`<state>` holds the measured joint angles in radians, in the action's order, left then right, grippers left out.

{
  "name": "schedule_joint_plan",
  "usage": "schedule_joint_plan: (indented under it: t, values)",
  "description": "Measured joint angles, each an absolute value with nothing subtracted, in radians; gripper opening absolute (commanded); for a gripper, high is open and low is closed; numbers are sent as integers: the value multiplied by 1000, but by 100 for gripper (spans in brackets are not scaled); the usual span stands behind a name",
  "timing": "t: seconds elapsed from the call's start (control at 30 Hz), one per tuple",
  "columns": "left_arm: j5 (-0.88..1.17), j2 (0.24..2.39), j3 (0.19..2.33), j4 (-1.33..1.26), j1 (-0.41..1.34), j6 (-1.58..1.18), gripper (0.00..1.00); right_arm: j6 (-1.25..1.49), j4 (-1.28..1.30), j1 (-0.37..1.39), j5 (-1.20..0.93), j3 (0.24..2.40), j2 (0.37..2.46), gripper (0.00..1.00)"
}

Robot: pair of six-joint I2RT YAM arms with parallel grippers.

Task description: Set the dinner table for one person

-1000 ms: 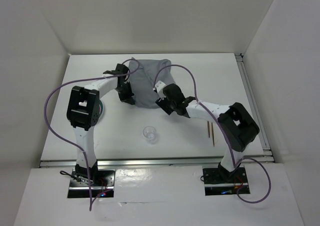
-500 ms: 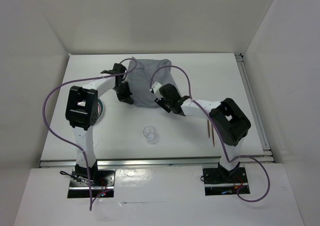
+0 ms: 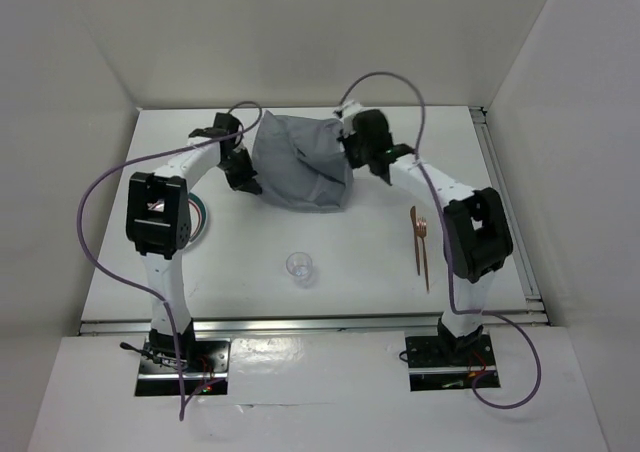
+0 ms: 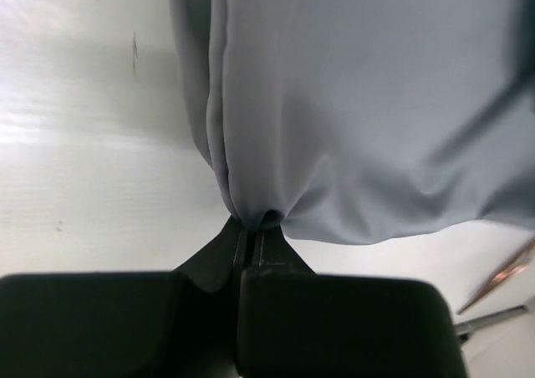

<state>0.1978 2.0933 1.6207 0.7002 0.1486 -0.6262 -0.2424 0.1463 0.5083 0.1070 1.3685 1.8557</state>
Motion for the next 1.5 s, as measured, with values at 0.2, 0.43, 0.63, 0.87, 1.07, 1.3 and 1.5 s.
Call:
schedule_joint_plan:
  t: [0.2,0.43,0.63,0.87,1.07,1.3,1.5]
  values:
    - [248,2072,1760,710,61,-604,0,97,128,156,-182,1435,1792,0]
    - [316,1924,1616,675,52,-597,0,492,45,22,-417,876,1579,0]
    - [320,1885,1474,688,47,-579,0,610,102,47,-456,702,1419,0]
    - [344,1834,1603,781,47,-579,0,596,199,46,-426,1019,1316,0]
    - [357,1690,1930,812,8,-584,0,583,258,20,-393,1291,1215,0]
    - [408,1501,2047,844,-13,-584,0,588,336,17,-389,1335,1056,0]
    - [437,1514,2064,938,-23,-583,0,595,430,17,-361,1358,1020,0]
